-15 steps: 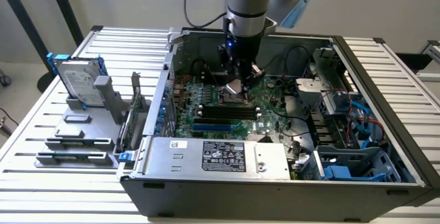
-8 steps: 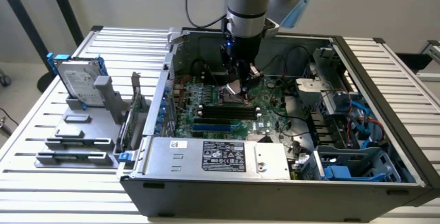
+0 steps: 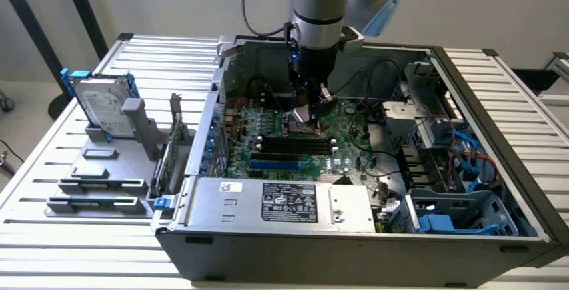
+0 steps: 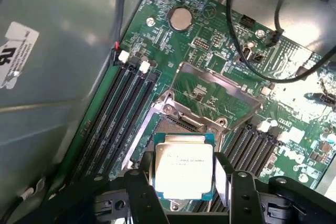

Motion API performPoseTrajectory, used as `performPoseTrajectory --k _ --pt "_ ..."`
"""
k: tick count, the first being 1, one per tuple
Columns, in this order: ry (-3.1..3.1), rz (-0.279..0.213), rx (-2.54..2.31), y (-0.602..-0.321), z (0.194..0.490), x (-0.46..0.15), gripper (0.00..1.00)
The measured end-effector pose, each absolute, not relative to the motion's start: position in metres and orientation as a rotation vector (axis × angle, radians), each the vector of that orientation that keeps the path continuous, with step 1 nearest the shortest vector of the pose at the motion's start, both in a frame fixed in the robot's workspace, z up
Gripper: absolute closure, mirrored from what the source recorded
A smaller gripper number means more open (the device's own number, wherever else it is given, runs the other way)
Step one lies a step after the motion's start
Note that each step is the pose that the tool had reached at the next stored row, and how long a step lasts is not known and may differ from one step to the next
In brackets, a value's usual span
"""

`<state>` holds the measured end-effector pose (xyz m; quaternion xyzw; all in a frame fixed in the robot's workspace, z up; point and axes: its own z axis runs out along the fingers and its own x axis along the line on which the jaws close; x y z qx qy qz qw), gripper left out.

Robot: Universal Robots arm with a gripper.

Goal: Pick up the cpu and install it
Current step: 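Place the cpu into insertion slot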

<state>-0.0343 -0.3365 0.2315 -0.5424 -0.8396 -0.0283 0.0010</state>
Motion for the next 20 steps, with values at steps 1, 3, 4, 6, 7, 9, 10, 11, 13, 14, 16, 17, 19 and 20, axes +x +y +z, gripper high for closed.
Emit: performPoseTrajectory --k 1,3,4,6,7,9,10,11,13,14,16,17,19,20 --pt "-2.624 -0.089 -1.723 -0.3365 0.2314 -0.0343 0.45" --pt "-2.597 -0.089 -1.763 -0.3365 0.2310 -0.0343 0.45" --pt "-2.583 -0.089 -1.784 -0.3365 0.2309 -0.0343 0.45" --pt "-2.555 -0.089 -1.826 -0.3365 0.2305 -0.0343 0.45" --pt "-2.540 -0.089 -1.847 -0.3365 0.2303 -0.0343 0.45" --pt "-2.509 -0.089 -1.891 -0.3365 0.2299 -0.0343 0.45" --pt "-2.493 -0.089 -1.913 -0.3365 0.2297 -0.0343 0.45" --pt "-2.477 -0.089 -1.935 -0.3365 0.2294 -0.0343 0.45" --pt "-2.443 -0.089 -1.978 -0.3365 0.2289 -0.0343 0.45" --pt "-2.426 -0.089 -2.001 -0.3365 0.2286 -0.0343 0.45" --pt "-2.392 -0.088 -2.043 -0.3365 0.2282 -0.0343 0.45" --pt "-2.374 -0.088 -2.064 -0.3365 0.2280 -0.0342 0.45" --pt "-2.338 -0.088 -2.106 -0.3365 0.2277 -0.0343 0.45" --pt "-2.322 -0.088 -2.125 -0.3365 0.2275 -0.0344 0.45"
